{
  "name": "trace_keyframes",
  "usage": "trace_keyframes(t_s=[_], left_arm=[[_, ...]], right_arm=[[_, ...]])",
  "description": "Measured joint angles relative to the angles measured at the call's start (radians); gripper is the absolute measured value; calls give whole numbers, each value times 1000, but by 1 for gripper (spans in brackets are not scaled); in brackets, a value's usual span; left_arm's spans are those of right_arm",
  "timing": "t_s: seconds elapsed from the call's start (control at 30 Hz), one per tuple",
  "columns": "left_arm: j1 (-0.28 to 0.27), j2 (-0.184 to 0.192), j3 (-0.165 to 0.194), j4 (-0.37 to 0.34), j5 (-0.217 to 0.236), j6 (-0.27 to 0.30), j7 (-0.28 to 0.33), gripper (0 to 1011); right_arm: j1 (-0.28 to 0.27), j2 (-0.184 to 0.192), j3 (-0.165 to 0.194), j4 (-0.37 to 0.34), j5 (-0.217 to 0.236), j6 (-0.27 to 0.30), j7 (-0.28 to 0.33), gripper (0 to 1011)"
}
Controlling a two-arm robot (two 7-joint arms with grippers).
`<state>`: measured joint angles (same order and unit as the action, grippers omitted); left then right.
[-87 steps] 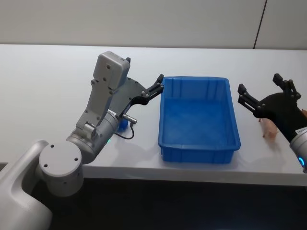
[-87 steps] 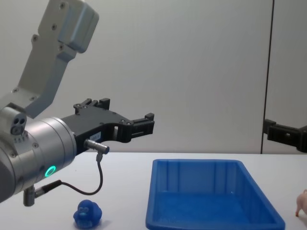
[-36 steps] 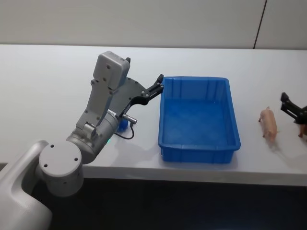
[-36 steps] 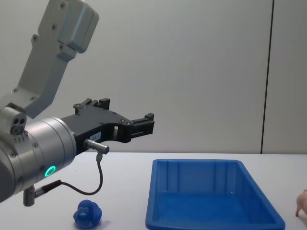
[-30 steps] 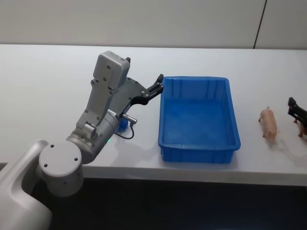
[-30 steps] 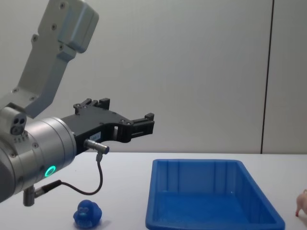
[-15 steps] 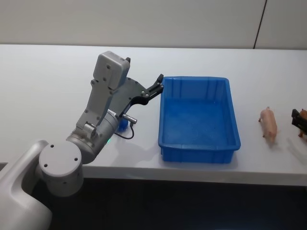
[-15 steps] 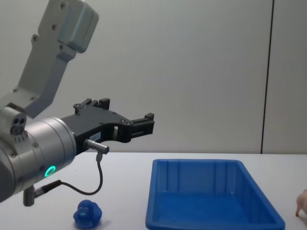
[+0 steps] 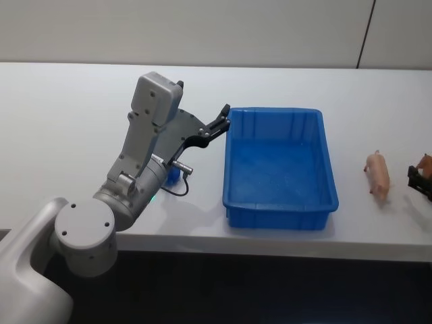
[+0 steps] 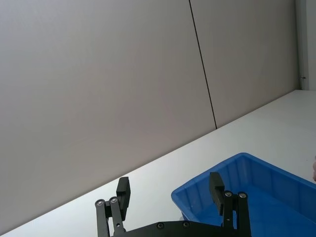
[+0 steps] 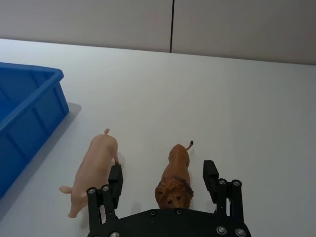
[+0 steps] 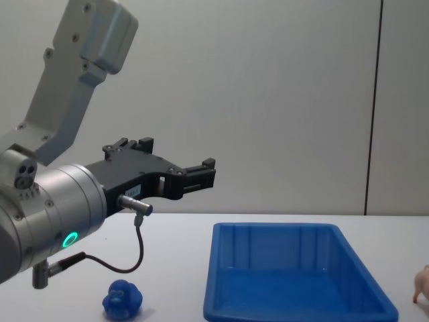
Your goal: Pick up the two dolls from the table and place them into the box.
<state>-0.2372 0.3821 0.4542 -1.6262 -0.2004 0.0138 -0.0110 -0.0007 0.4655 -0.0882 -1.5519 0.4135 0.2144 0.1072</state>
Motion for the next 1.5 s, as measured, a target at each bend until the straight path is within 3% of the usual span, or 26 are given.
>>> trace_keyframes(t_s=[0.33,0.77,0.9,1.5], left_arm=[[0,0,0,0,0,0,0,1002],[0,0,0,0,0,0,0,1001],[0,0,0,0,0,0,0,1001],[0,0,0,0,0,0,0,1002]], right_arm=[[5,-6,0,9,3,39,-26,960],[8,-14,3,15,10,65,-46,615],[8,-15,3,13,13,65,-47,451],[14,-18,6,-56,-22,-35,-20,439]])
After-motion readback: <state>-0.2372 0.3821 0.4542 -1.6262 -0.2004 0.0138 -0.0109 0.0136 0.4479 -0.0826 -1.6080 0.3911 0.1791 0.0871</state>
